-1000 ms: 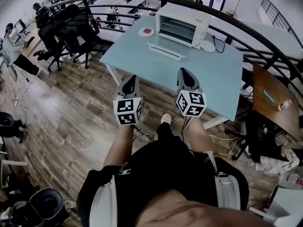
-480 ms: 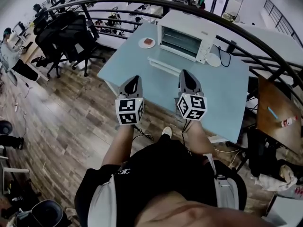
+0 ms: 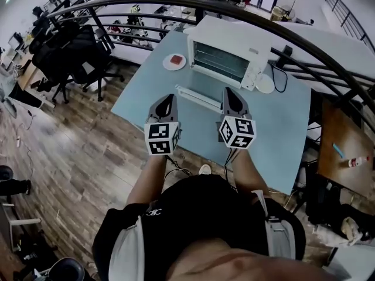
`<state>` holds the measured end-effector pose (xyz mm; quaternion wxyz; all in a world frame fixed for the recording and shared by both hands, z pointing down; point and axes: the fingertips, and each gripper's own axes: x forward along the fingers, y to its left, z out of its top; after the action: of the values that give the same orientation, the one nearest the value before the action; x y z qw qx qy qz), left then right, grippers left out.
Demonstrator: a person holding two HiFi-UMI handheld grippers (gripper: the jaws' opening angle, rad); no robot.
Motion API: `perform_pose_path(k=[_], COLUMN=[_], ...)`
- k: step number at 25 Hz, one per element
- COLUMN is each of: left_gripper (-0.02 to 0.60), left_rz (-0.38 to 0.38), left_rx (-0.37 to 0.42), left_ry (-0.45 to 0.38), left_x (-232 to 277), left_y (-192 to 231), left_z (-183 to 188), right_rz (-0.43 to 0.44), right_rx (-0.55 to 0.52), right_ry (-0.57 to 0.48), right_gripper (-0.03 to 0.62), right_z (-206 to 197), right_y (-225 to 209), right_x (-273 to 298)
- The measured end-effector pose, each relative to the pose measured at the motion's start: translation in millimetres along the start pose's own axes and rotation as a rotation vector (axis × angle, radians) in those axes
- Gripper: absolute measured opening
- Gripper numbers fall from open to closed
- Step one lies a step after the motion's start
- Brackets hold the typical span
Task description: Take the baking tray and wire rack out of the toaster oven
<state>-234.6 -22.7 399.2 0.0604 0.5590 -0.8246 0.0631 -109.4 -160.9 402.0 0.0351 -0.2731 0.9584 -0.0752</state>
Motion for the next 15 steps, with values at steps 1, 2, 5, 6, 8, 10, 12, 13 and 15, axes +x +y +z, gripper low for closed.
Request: perform_pose_path(k=[1,2,5,6,8,10,12,13,15], left_gripper=[0.015,0.015,0.015,0.015,0.015,0.015,0.015,0.015,0.015], left_rz=[-0.007,-0.014,-0.038,-0.046,-0.061,-0.077,-0.096,-0.108,-0.139], left_rx=[0.0,0.001,0.002,0.0,-0.007,-0.012,-0.015,-0.014,-0.011], left_ry=[0.003,0.006,0.01,0.01,0.015,0.025,0.03,0.03,0.03], left_x=[12,23,55,64,83,100,111,113,118], left_y=[1,2,3,3,6,15,16,13,8], left_z=[2,6,16,18,15,10,8,10,15], right_rz=[-0.006,-0.013,-0.031,-0.035,-0.044,-0.055,-0.071,-0.081,-0.105], right_rx=[-0.002,-0.003,-0.006,-0.01,-0.016,-0.018,-0.024,-0.024,-0.017], right_ry=[0.002,0.004,0.014,0.019,0.029,0.036,0.04,0.044,0.054], right_gripper=[-0.002,-0.002,-0.002,-0.002,-0.002,-0.002,-0.002,-0.002,-0.002], right_z=[1,4,10,10,7,2,0,1,2], right_y=[-6,-11,-27,-33,-41,-43,-46,-49,-52], right_x=[9,17,41,49,65,80,84,83,80])
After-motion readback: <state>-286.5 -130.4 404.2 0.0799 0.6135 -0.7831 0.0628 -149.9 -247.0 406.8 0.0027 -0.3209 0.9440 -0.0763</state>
